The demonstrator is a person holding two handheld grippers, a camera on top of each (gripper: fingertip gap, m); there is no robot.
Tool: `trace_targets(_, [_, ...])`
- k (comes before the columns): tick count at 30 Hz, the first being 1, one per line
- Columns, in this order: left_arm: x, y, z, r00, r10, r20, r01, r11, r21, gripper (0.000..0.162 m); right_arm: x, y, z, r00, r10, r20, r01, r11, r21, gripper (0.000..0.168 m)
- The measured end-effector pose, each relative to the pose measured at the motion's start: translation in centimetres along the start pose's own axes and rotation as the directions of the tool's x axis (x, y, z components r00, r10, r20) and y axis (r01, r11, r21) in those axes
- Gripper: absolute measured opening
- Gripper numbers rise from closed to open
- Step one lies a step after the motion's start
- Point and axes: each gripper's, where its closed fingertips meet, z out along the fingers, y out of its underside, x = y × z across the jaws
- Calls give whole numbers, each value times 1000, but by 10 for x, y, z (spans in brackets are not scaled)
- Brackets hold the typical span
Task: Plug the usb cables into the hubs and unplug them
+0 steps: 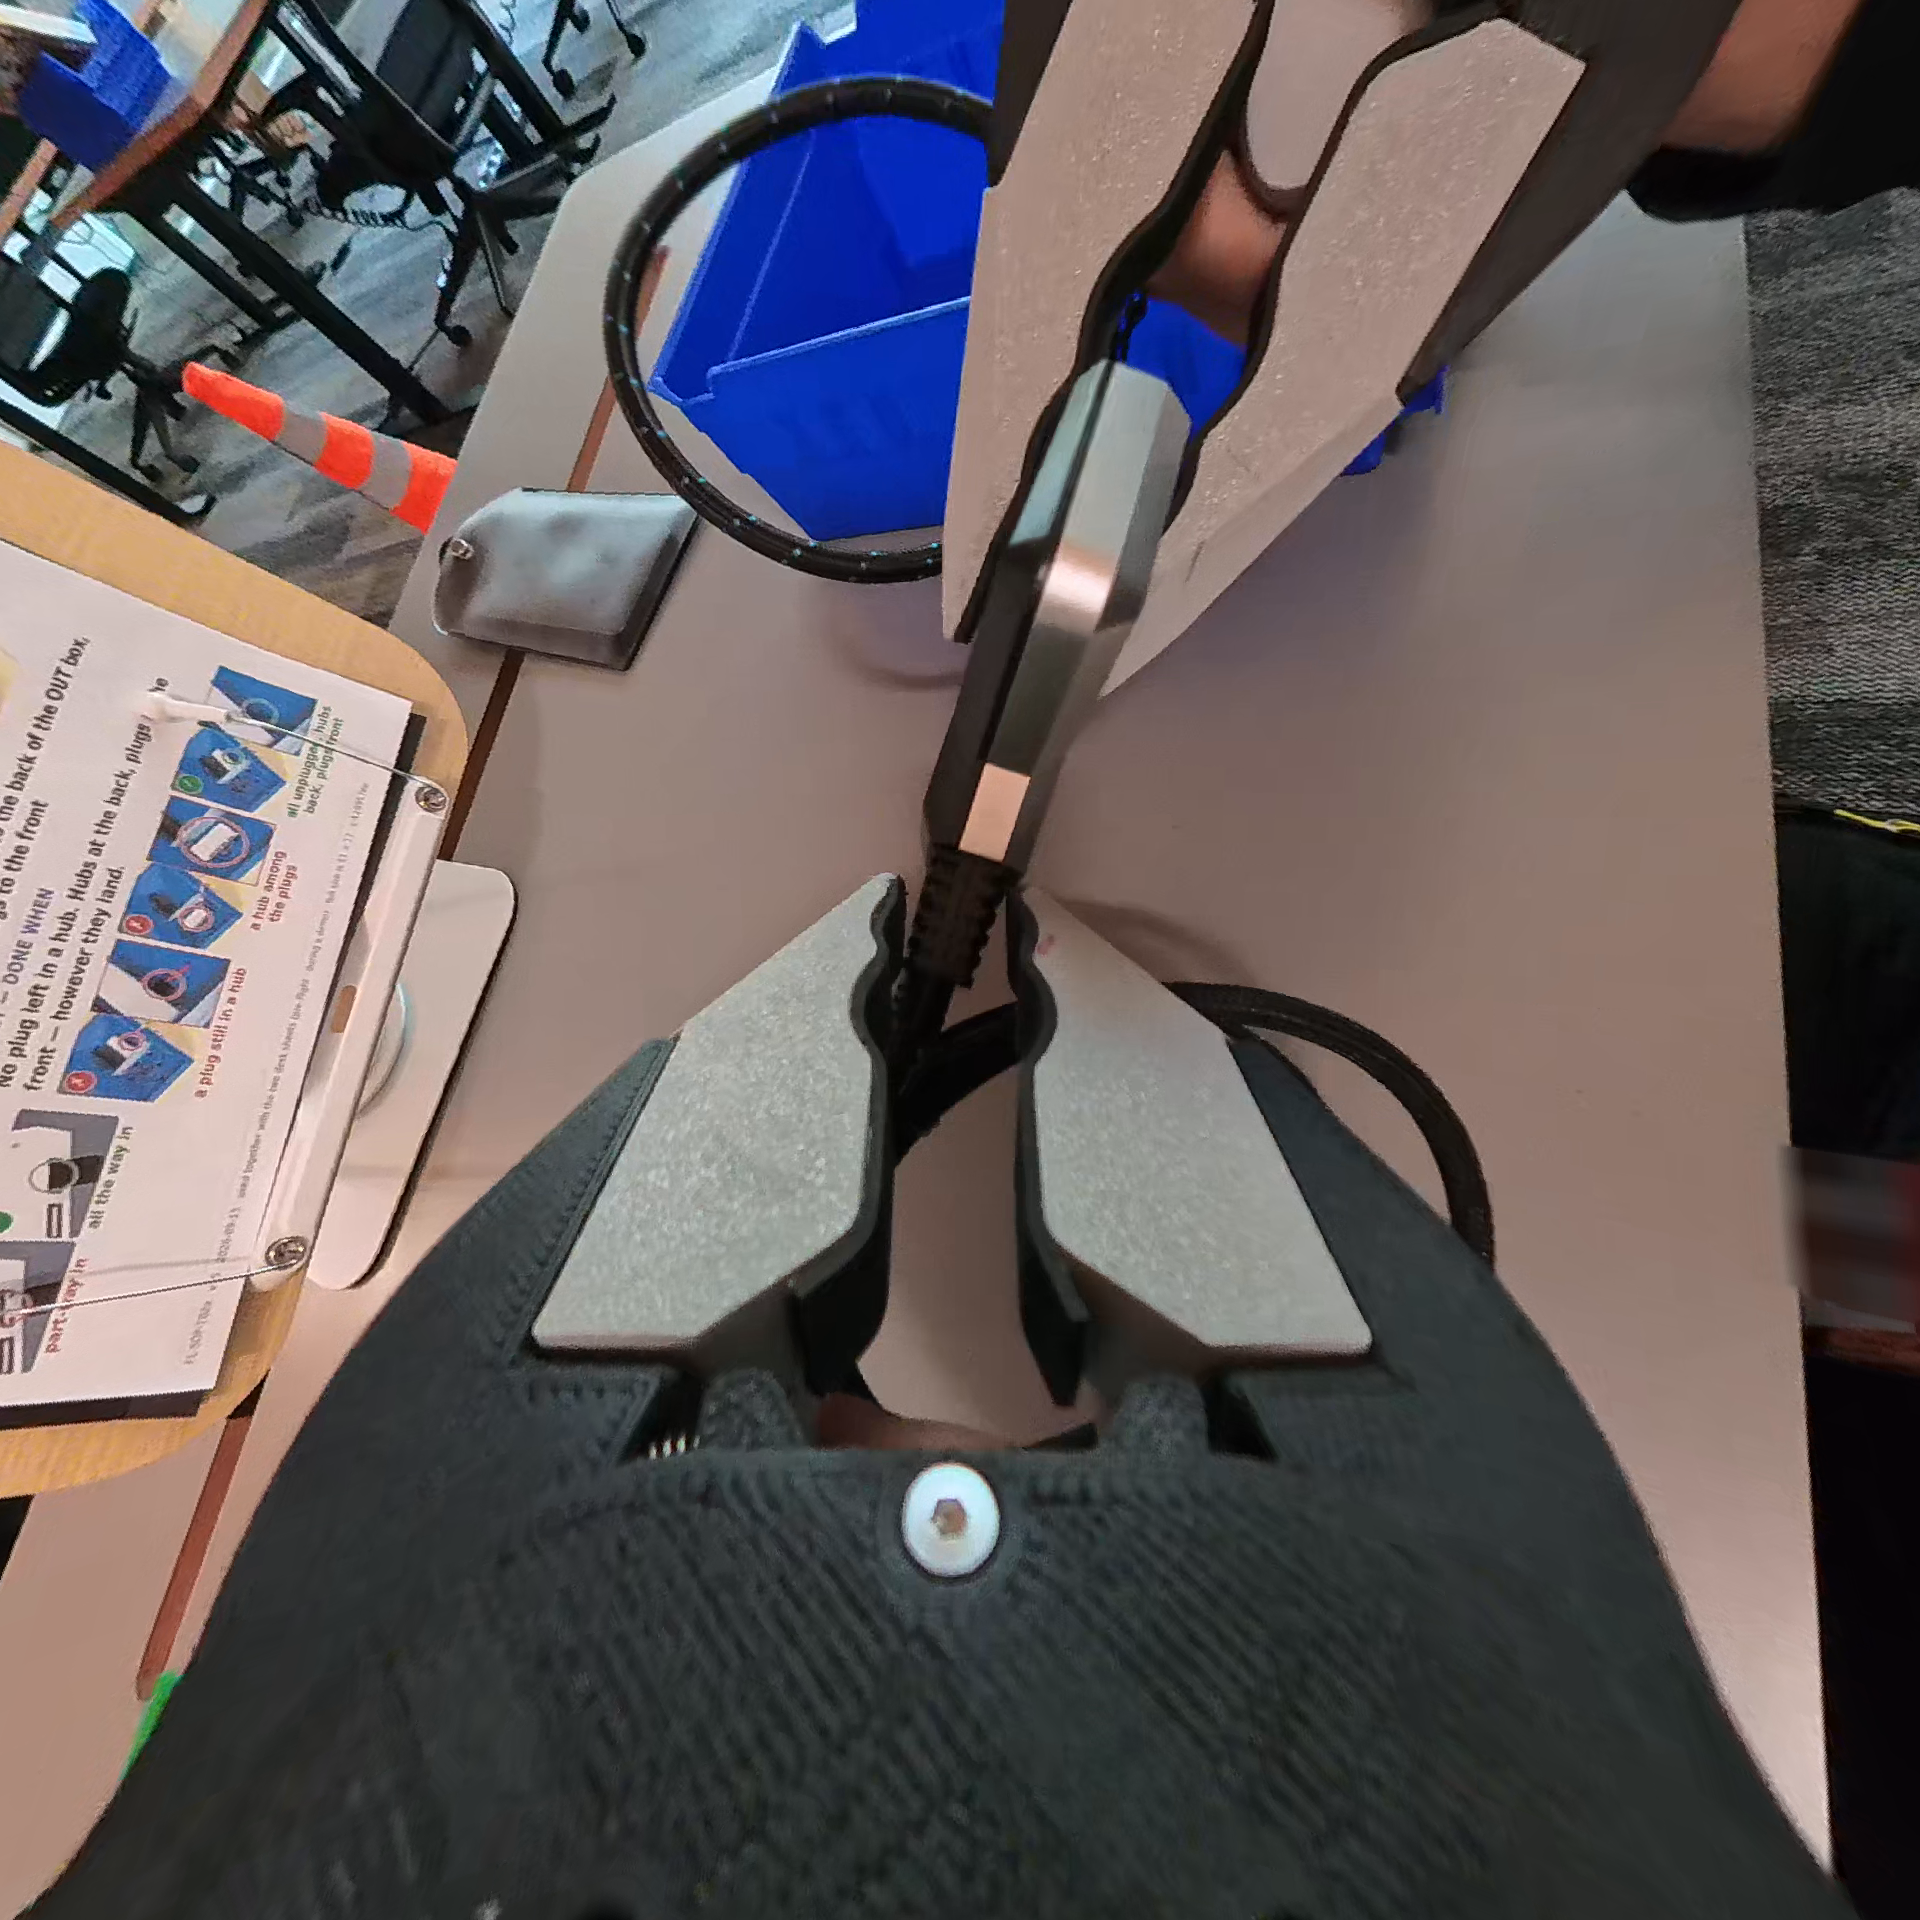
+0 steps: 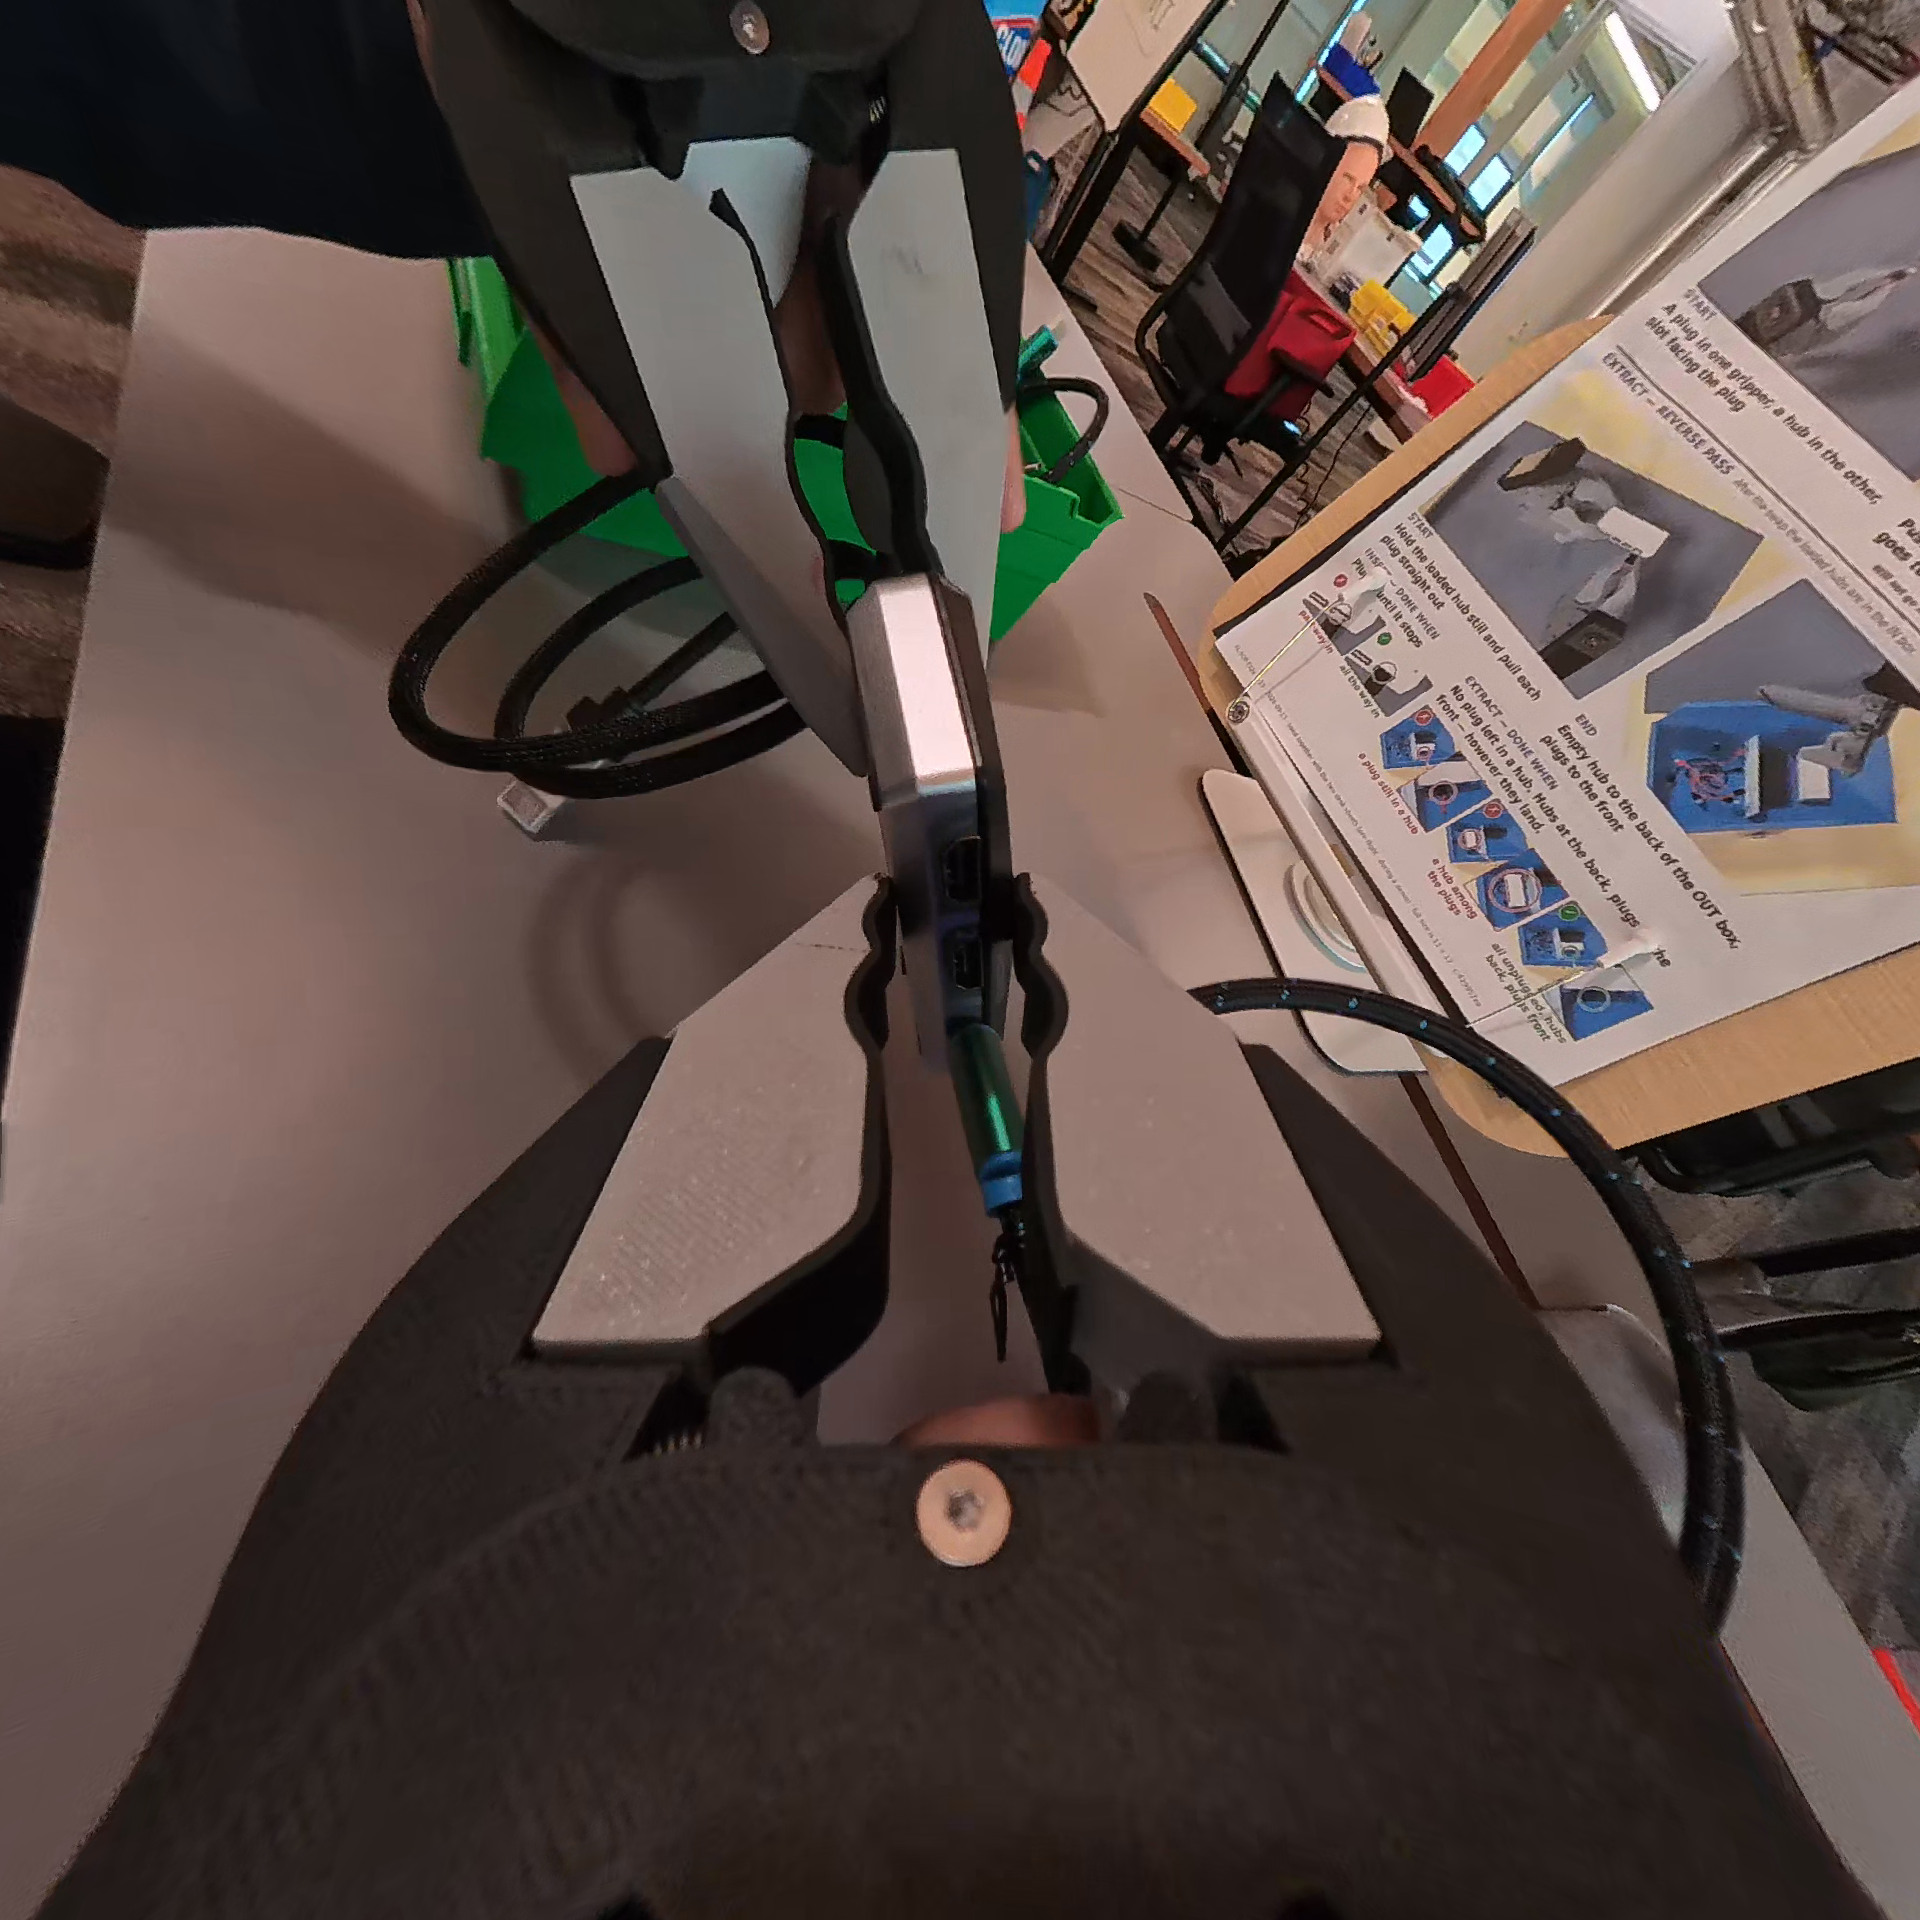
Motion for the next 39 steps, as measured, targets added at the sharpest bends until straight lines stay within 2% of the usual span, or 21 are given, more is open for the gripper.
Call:
trace_targets(3, [6,1,-1,999,14,-31,-15,1000,-6,17,-4,0,-2,1000,-24,4,24,1000,-16,19])
trace_targets(5, [5,-4,-9,1000,4,-23,-3,1000,23,67,-5,3,-4,998,-55,-12,55,997,-46,19])
trace_targets(7, [3,-5,-20,1000,4,-15,-4,999,37,59,-5,6,-8,999,-47,-17,47,998,-52,18])
trace_targets(9, [5,-9,-20,1000,3,-20,-2,999,51,61,-9,3,-9,1000,-23,2,23,1000,-15,18])
trace_targets(11, [14,-8,-7,999,40,-35,-40,999,10,61,-12,-3,-8,1000,-25,4,25,1000,5,18])
trace_targets(14, [17,-4,12,986,164,16,-162,984,-74,62,-18,-7,-3,997,-72,13,72,997,-18,18])
trace_targets(15, [22,-7,15,979,203,13,-201,977,-76,49,-22,-8,-1,996,-78,31,79,997,-27,18])
trace_targets(16, [27,-12,17,970,242,3,-241,969,-61,26,-26,-8,1,996,-80,49,82,996,-38,18])
trace_targets(17, [33,-12,17,962,271,-18,-272,960,-71,18,-28,-7,1,995,-83,62,87,995,-57,19])
trace_targets(20, [35,-13,18,963,268,-7,-268,963,-35,19,-30,-5,-2,995,-74,74,80,993,-88,19])
trace_targets(22, [29,-10,16,970,242,15,-241,970,-13,19,-24,-2,-9,994,-106,29,108,987,-118,19])
trace_targets(27, [24,-10,11,982,186,15,-186,981,54,19,-14,7,-18,964,-249,-96,226,953,-203,23])
trace_targets(31, [24,-13,6,974,223,46,-226,972,64,19,-5,8,-19,883,-431,-186,375,886,-273,15])
trace_targets(39, [35,-5,7,947,320,35,-321,946,35,19,-30,2,-17,948,-315,-45,306,940,-149,9])
